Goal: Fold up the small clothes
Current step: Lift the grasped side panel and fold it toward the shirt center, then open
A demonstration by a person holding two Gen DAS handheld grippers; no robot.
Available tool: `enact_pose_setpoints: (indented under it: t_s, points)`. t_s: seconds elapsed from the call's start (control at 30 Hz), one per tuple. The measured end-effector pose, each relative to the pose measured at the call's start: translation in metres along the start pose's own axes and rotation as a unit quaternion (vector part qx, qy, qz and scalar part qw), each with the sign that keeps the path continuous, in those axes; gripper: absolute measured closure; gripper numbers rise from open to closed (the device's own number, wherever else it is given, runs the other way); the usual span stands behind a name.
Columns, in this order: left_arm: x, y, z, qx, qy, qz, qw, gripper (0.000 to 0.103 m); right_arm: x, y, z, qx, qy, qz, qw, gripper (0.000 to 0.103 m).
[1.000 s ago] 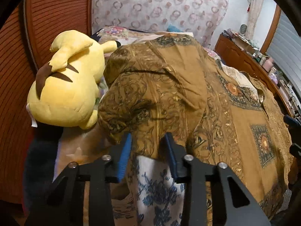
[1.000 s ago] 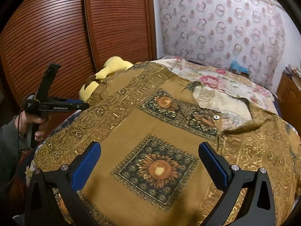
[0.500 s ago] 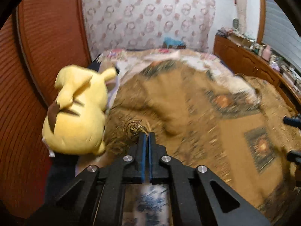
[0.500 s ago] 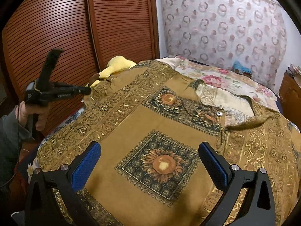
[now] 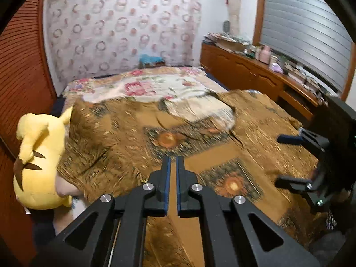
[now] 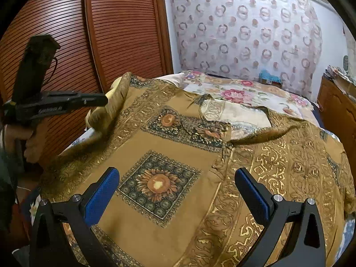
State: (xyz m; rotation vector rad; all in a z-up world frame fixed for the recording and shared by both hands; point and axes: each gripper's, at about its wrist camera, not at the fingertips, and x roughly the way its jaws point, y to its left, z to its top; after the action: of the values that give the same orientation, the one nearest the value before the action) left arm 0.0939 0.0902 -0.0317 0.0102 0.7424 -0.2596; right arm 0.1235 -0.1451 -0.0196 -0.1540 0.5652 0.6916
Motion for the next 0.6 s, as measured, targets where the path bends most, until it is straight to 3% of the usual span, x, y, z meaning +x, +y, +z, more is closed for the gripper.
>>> enact_pose_setpoints:
  t_s: [0.13,0.23,0.33,0.6]
  points:
    - [-0.010,0.004,-0.007,0.006,-0.002,0.028,0.9996,0.061,0.003,0.005,-0.003,0.005,0.004,0.000,1.000,0.000]
    - [-0.016,0.025,-0.012,-0.016,0.001,0.033,0.9993,0.057,0.003,0.004,-0.002,0.006,0.005,0.001,1.000,0.000]
    - [-0.016,0.052,-0.023,-0.042,0.007,0.063,0.9971,0.047,0.005,0.000,0.003,0.004,0.004,0.002,1.000,0.000]
    - [0.013,0.105,-0.050,-0.107,0.045,0.095,0.9887,0.045,0.019,0.004,0.014,-0.020,0.014,0.005,1.000,0.000]
